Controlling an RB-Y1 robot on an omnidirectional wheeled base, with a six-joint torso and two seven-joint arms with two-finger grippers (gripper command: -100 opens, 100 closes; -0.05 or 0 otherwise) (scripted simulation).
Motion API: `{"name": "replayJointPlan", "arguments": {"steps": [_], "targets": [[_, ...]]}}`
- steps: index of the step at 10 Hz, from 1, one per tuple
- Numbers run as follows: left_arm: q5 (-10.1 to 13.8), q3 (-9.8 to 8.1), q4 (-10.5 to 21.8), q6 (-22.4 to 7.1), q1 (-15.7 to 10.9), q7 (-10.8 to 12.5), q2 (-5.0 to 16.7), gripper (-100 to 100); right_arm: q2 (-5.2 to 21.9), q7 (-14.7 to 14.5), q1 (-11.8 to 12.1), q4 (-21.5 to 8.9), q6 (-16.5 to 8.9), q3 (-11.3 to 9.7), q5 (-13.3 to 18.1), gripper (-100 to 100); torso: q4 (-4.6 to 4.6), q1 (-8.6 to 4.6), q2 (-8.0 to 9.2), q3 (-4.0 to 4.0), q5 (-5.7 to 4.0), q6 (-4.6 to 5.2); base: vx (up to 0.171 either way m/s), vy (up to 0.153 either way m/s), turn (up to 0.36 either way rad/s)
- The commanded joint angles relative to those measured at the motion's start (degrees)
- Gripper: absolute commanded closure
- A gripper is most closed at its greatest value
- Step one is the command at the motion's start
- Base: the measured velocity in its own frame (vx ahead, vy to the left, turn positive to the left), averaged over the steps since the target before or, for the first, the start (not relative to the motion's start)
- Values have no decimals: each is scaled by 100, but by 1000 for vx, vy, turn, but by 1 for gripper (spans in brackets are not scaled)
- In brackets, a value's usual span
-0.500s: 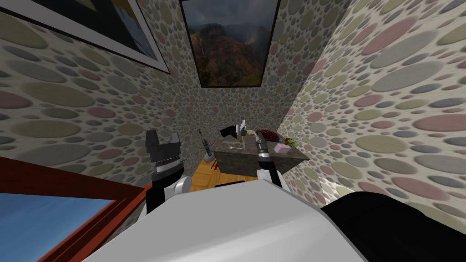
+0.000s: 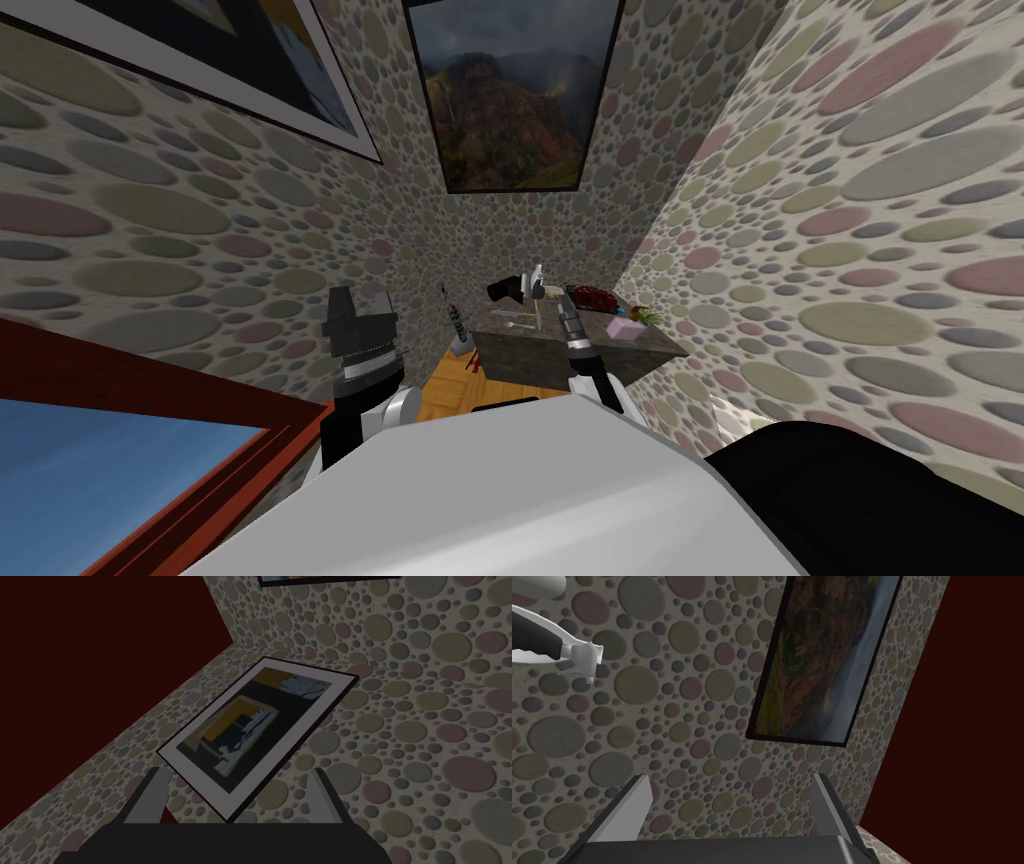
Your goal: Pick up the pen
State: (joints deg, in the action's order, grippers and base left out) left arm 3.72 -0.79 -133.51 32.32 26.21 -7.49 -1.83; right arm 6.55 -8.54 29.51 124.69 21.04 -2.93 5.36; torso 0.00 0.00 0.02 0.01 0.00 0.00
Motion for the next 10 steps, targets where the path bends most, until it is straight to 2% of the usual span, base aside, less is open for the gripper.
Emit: {"name": "replayJointPlan", "arguments": {"steps": [1, 4, 7, 8, 9, 10], "targets": [[0, 0, 0, 0, 0, 0, 0, 0, 286, -6, 44, -138, 84, -24, 45, -100, 0, 0, 0, 0, 0, 0, -6, 9, 58], [0, 0, 0, 0, 0, 0, 0, 0, 763, -33, 69, -397, 153, -83, 152, -100, 1, 0, 4, 2, 0, 0, -14, 9, 66], [0, 0, 0, 0, 0, 0, 0, 0, 1114, -48, 82, -545, 193, -115, 212, -100, 1, 2, 5, 3, 1, -1, -17, 11, 53], [0, 0, 0, 0, 0, 0, 0, 0, 1329, -64, 94, -704, 235, -147, 276, -100, 1, 2, 5, 3, 1, 1, -18, 13, 91], [0, 0, 0, 0, 0, 0, 0, 0, 1413, -64, 94, -704, 235, -147, 276, -100, 1, 2, 6, 3, 1, -1, -20, 10, 40], [0, 0, 0, 0, 0, 0, 0, 0, 1650, -81, 106, -873, 279, -179, 344, -100, 2, 2, 5, 3, 0, 0, -26, 14, 89]]}}
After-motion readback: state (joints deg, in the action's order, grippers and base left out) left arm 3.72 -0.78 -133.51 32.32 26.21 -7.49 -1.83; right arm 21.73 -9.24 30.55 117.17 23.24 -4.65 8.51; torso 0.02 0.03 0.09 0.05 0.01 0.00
